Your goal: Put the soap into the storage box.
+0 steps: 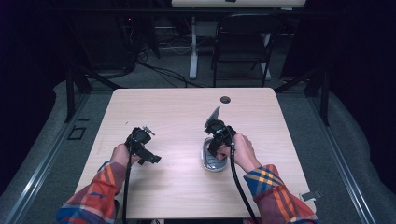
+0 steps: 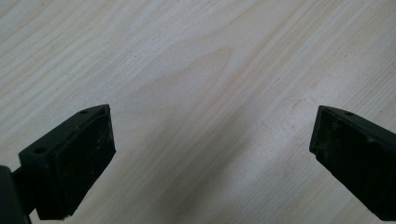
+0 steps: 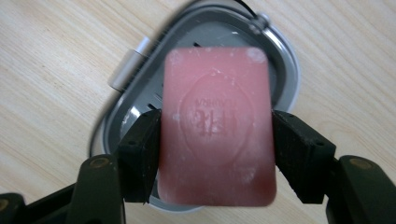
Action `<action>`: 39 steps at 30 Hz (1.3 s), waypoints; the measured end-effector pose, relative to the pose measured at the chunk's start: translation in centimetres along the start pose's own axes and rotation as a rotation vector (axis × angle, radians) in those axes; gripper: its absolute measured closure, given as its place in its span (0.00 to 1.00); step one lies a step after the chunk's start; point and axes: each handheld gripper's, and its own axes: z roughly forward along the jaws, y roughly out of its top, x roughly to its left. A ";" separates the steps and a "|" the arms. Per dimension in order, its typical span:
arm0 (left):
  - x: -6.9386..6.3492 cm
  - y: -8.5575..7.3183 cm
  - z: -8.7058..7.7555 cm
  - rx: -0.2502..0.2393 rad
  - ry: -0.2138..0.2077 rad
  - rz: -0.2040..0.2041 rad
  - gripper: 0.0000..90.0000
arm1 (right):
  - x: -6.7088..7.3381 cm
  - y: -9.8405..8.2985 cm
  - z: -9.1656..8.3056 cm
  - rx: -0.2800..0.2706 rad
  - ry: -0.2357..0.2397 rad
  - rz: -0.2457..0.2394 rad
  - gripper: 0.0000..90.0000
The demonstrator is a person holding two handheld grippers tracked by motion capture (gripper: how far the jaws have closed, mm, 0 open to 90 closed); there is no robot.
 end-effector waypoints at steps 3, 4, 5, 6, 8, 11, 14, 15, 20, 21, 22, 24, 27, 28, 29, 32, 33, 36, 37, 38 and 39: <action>0.0 0.0 0.0 0.000 -0.001 0.003 0.00 | 0.3 0.0 0.0 0.005 0.002 -0.001 0.41; 0.0 0.0 0.0 0.001 0.001 0.003 0.00 | 0.3 -0.1 0.0 0.008 0.002 -0.001 0.41; 0.0 0.0 0.0 0.001 0.000 0.003 0.00 | 0.3 -0.1 -0.1 0.011 -0.001 -0.005 0.41; 0.0 0.0 0.0 0.002 0.000 0.003 0.00 | 0.4 -0.3 0.1 -0.026 0.009 0.024 0.42; 0.0 0.0 0.0 0.003 -0.001 0.004 0.00 | 0.2 -0.3 -0.3 0.003 0.018 0.000 0.42; 0.0 0.0 0.0 0.004 -0.002 0.005 0.00 | 0.0 -0.7 -0.7 -0.020 0.047 0.006 0.48; 0.0 0.0 0.1 0.006 -0.002 0.006 0.00 | -0.1 -1.0 -1.0 -0.014 0.073 0.000 0.51; 0.0 0.0 0.1 0.006 -0.002 0.006 0.00 | -0.2 -1.1 -1.1 -0.003 0.080 -0.007 0.53; -0.1 0.0 0.1 0.009 -0.002 0.005 0.00 | -0.2 -1.8 -1.4 -0.053 0.089 -0.008 0.55; -0.1 0.0 0.1 0.009 -0.002 0.005 0.00 | -0.4 -1.9 -1.7 -0.051 0.086 -0.022 0.55; -0.1 0.0 0.1 0.009 -0.002 0.004 0.00 | -0.5 -2.1 -1.9 -0.061 0.085 -0.020 0.54; -0.1 0.0 0.1 0.007 -0.002 0.005 0.00 | -0.7 -2.4 -2.3 -0.074 0.076 -0.022 0.53; 0.0 0.0 0.1 0.006 -0.002 0.005 0.00 | -1.2 -2.9 -2.7 -0.086 0.073 -0.029 0.51; 0.0 0.0 0.1 0.007 -0.002 0.005 0.00 | -1.3 -3.1 -2.8 -0.094 0.066 -0.025 0.50; 0.0 0.0 0.1 0.006 -0.003 0.004 0.00 | -1.6 -3.2 -3.0 -0.087 0.064 -0.035 0.48; -0.1 0.0 0.1 0.004 -0.004 0.004 0.00 | -2.1 -3.9 -3.4 -0.109 0.066 -0.037 0.45; -0.1 0.0 0.1 0.001 -0.007 0.003 0.00 | -2.2 -4.1 -3.5 -0.113 0.056 -0.046 0.44; -0.1 0.0 0.0 -0.003 -0.006 0.011 0.00 | -2.8 -4.9 -4.0 -0.142 0.049 -0.065 0.41; -0.1 0.1 0.0 -0.004 -0.009 0.013 0.00 | -3.0 -5.1 -4.1 -0.142 0.048 -0.074 0.39; -0.2 0.1 0.0 -0.006 -0.012 0.014 0.00 | -3.1 -5.4 -4.3 -0.154 0.056 -0.075 0.38; -0.2 0.1 0.0 -0.008 -0.014 0.015 0.00 | -3.3 -5.7 -4.4 -0.162 0.051 -0.076 0.36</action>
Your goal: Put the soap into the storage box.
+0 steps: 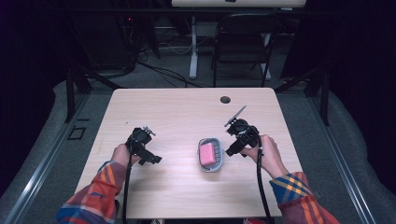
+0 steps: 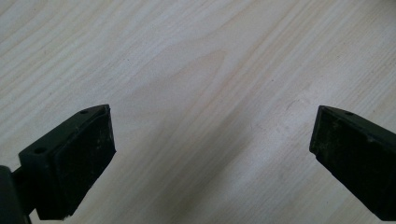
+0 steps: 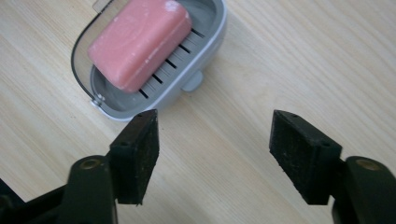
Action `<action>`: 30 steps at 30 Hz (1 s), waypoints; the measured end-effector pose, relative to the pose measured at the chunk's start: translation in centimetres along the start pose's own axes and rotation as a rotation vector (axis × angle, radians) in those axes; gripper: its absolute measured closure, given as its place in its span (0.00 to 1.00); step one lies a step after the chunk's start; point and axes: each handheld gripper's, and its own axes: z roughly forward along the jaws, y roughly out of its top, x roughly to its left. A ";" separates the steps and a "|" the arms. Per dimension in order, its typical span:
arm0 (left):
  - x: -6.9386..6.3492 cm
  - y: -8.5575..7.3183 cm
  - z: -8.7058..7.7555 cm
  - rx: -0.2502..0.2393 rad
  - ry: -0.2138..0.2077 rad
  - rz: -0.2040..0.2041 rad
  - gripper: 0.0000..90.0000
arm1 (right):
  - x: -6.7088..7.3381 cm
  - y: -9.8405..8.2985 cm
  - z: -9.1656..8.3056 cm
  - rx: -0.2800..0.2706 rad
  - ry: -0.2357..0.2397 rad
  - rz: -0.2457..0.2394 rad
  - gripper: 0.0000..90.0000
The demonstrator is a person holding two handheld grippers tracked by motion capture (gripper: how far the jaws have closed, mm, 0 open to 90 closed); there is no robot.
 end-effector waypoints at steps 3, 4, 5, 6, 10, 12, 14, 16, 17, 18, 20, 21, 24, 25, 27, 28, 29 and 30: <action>0.0 0.0 0.0 -0.002 -0.002 0.002 0.00 | -0.7 -1.0 -0.5 -0.018 -0.008 -0.002 0.31; 0.0 0.0 0.0 -0.002 -0.002 0.001 0.00 | -0.9 -1.2 -0.5 -0.019 -0.006 -0.001 0.30; 0.0 0.0 0.0 -0.003 -0.002 0.001 0.00 | -1.1 -1.5 -0.6 -0.020 -0.007 -0.004 0.29; 0.0 0.0 0.0 -0.003 -0.001 0.002 0.00 | -1.4 -1.8 -0.7 -0.022 -0.008 -0.003 0.27; 0.0 0.0 0.0 -0.003 0.002 0.004 0.00 | -2.1 -3.2 -0.7 -0.023 -0.017 0.012 0.19; 0.0 0.0 0.0 -0.003 0.001 0.003 0.00 | -2.5 -3.9 -0.6 -0.023 -0.024 0.024 0.16; 0.0 0.0 0.0 -0.005 0.000 0.003 0.00 | -2.9 -4.8 -0.5 -0.042 -0.020 0.043 0.14; 0.0 0.0 0.0 -0.005 0.001 0.003 0.00 | -3.5 -5.4 -0.6 -0.014 -0.036 0.024 0.11; 0.0 0.0 0.0 -0.004 0.002 0.003 0.00 | -3.7 -5.9 -0.6 -0.010 -0.046 0.027 0.09; 0.0 0.0 0.0 -0.003 0.002 0.002 0.00 | -3.9 -6.3 -0.6 -0.005 -0.047 0.032 0.08; 0.0 0.0 0.0 -0.003 0.000 0.001 0.00 | -4.1 -6.8 -0.6 -0.008 -0.044 0.037 0.06; 0.0 0.0 0.0 -0.003 0.000 0.002 0.00 | -4.3 -7.1 -0.6 -0.006 -0.046 0.036 0.06; -0.1 0.0 0.0 0.003 0.003 0.006 0.00 | -4.7 -8.1 -0.5 -0.004 -0.051 0.050 0.03; -0.1 0.0 0.0 0.000 0.004 0.006 0.00 | -4.8 -8.4 -0.4 -0.010 -0.056 0.059 0.02; -0.1 0.0 0.1 0.001 0.005 0.007 0.00 | -5.1 -9.0 -0.3 0.012 -0.067 0.041 0.01; -0.1 0.0 0.1 0.001 0.002 0.005 0.00 | -5.1 -9.4 -0.1 0.002 -0.069 0.055 0.00; -0.1 0.0 0.1 0.001 0.003 0.005 0.00 | -5.1 -9.8 0.1 0.004 -0.069 0.059 0.00; -0.1 0.0 0.1 0.001 0.002 0.006 0.00 | -5.2 -10.1 0.2 0.012 -0.076 0.053 0.00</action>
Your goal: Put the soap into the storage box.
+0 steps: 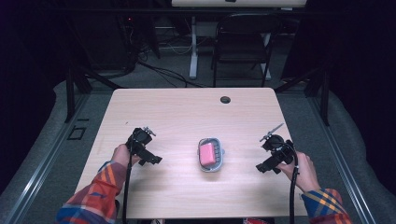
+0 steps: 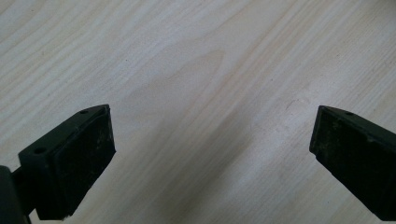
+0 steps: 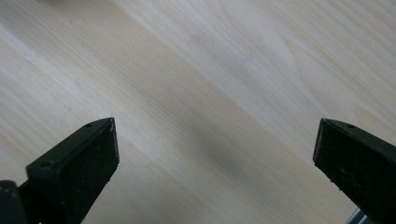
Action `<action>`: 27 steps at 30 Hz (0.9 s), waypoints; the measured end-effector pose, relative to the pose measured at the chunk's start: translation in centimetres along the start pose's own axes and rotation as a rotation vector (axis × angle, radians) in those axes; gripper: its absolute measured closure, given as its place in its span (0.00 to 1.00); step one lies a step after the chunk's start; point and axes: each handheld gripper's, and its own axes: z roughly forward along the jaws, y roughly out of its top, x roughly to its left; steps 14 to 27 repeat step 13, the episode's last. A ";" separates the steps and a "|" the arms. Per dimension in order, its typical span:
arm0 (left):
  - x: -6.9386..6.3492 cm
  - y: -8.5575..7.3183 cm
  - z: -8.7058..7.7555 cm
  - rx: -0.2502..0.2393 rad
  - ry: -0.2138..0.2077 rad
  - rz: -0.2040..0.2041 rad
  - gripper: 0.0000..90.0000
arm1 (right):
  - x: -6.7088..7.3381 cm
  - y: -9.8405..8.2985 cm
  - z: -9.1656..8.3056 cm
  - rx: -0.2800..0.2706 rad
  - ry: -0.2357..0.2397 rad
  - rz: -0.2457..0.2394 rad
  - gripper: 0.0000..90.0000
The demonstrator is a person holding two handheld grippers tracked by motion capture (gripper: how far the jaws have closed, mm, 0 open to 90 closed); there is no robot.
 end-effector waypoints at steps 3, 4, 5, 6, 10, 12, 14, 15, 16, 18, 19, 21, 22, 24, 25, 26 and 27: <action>0.0 0.0 0.1 0.000 -0.002 -0.002 0.00 | -0.1 -1.3 0.7 -0.006 -0.009 -0.004 0.00; 0.0 0.0 0.1 0.003 -0.001 0.001 0.00 | -0.1 -1.7 1.0 -0.013 -0.011 -0.002 0.00; 0.0 0.0 0.1 0.004 0.000 0.002 0.00 | -0.1 -1.9 1.2 -0.018 -0.005 -0.002 0.01; 0.0 0.0 0.1 0.005 -0.003 -0.001 0.00 | 0.0 -2.4 1.7 -0.061 -0.003 0.032 0.01; 0.0 0.0 0.2 0.003 -0.006 0.010 0.00 | -0.1 -3.2 2.8 0.015 -0.010 0.005 0.04; 0.0 0.0 0.2 0.003 -0.006 0.009 0.00 | -0.2 -3.2 3.1 0.053 -0.007 -0.006 0.05; 0.0 0.0 0.2 0.003 -0.005 0.010 0.00 | -0.2 -3.3 3.2 0.054 -0.020 -0.011 0.05; 0.0 0.0 0.2 0.003 -0.005 0.010 0.00 | -0.2 -3.3 3.2 0.054 -0.020 -0.011 0.05; 0.0 0.0 0.2 0.003 -0.005 0.010 0.00 | -0.2 -3.3 3.2 0.054 -0.020 -0.011 0.05; 0.0 0.0 0.2 0.003 -0.005 0.010 0.00 | -0.2 -3.3 3.2 0.054 -0.020 -0.011 0.05; 0.0 0.0 0.2 0.003 -0.005 0.010 0.00 | -0.2 -3.3 3.2 0.054 -0.020 -0.011 0.05; 0.0 0.0 0.2 0.003 -0.005 0.010 0.00 | -0.2 -3.3 3.2 0.054 -0.020 -0.011 0.05; 0.0 0.0 0.2 0.003 -0.005 0.010 0.00 | -0.2 -3.3 3.2 0.054 -0.020 -0.011 0.05; 0.0 0.0 0.2 0.003 -0.005 0.010 0.00 | -0.2 -3.3 3.2 0.054 -0.020 -0.011 0.05; 0.0 0.0 0.2 0.003 -0.005 0.010 0.00 | -0.2 -3.3 3.2 0.054 -0.020 -0.011 0.05; 0.0 0.0 0.2 0.003 -0.005 0.010 0.00 | -0.2 -3.3 3.2 0.054 -0.020 -0.011 0.05; 0.0 0.0 0.2 0.003 -0.005 0.010 0.00 | -0.2 -3.3 3.2 0.054 -0.020 -0.011 0.05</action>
